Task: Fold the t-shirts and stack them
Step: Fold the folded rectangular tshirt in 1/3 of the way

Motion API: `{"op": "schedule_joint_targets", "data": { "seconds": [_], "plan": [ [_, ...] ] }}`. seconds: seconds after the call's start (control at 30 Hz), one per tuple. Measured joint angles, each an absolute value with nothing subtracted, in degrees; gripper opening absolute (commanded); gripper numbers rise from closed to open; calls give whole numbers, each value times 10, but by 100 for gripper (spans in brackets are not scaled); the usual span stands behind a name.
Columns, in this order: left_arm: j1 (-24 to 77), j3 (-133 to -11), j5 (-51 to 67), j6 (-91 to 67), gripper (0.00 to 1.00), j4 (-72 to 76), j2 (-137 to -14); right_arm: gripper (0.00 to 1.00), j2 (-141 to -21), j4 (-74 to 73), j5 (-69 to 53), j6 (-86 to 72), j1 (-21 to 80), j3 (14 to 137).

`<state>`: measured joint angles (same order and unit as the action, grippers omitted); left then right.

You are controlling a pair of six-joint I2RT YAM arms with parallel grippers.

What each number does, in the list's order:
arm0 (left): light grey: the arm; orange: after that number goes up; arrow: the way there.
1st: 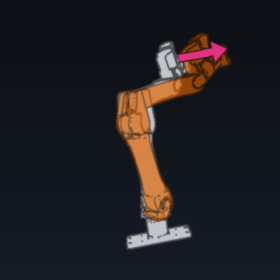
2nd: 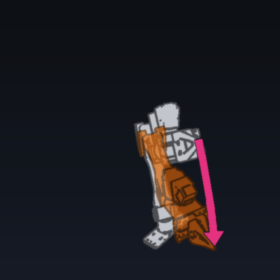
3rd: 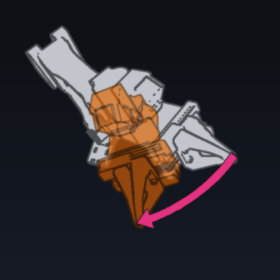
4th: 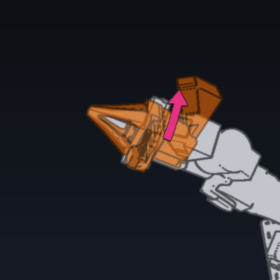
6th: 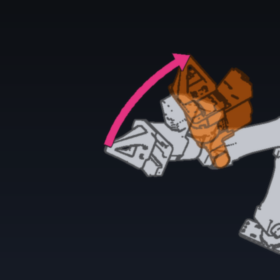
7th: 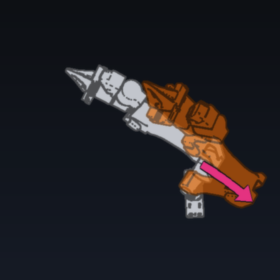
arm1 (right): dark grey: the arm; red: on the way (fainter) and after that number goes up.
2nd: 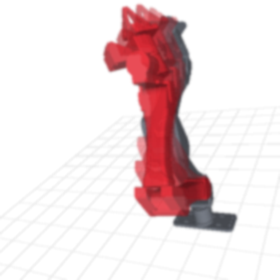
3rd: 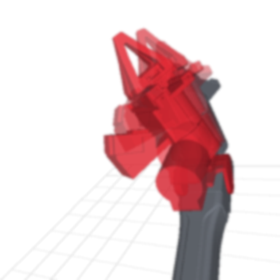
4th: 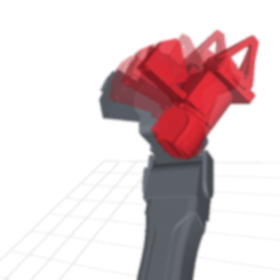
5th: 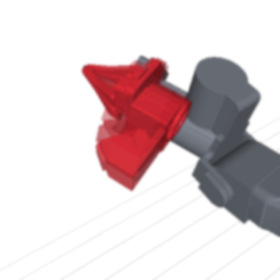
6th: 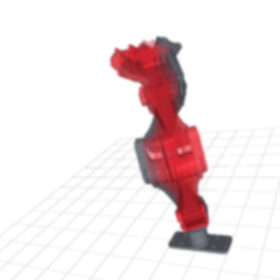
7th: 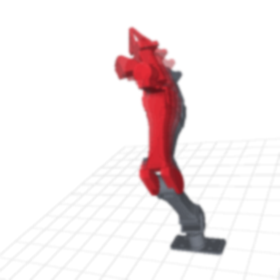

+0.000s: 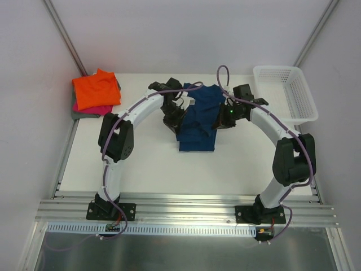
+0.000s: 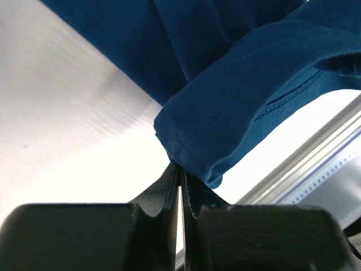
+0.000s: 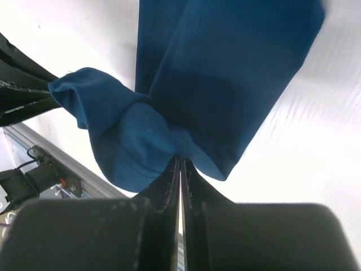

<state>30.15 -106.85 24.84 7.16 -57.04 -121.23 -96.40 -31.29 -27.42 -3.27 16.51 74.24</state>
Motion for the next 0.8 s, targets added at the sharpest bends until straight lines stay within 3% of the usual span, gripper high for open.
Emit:
{"op": "schedule_joint_targets", "data": {
  "seconds": [0.57, 0.63, 0.67, 0.73, 0.77, 0.8],
  "plan": [
    [303, -1162, 169, 84, 0, -553, -1297, 0, -999, -290, -263, -21, 157, 762],
    [303, -1169, 158, 84, 9, -551, -1301, 0, -1005, -289, -259, -18, 157, 762],
    [303, -1173, 151, 83, 30, -549, -1302, 0, -1008, -289, -257, -15, 157, 762],
    [303, -1178, 132, 80, 42, -547, -1306, 1, -1013, -289, -249, -6, 157, 762],
    [303, -1181, 121, 76, 47, -545, -1308, 7, -1016, -289, -240, -3, 157, 762],
    [303, -1183, 109, 73, 50, -543, -1310, 19, -1020, -289, -231, 1, 157, 762]
  ]
}}
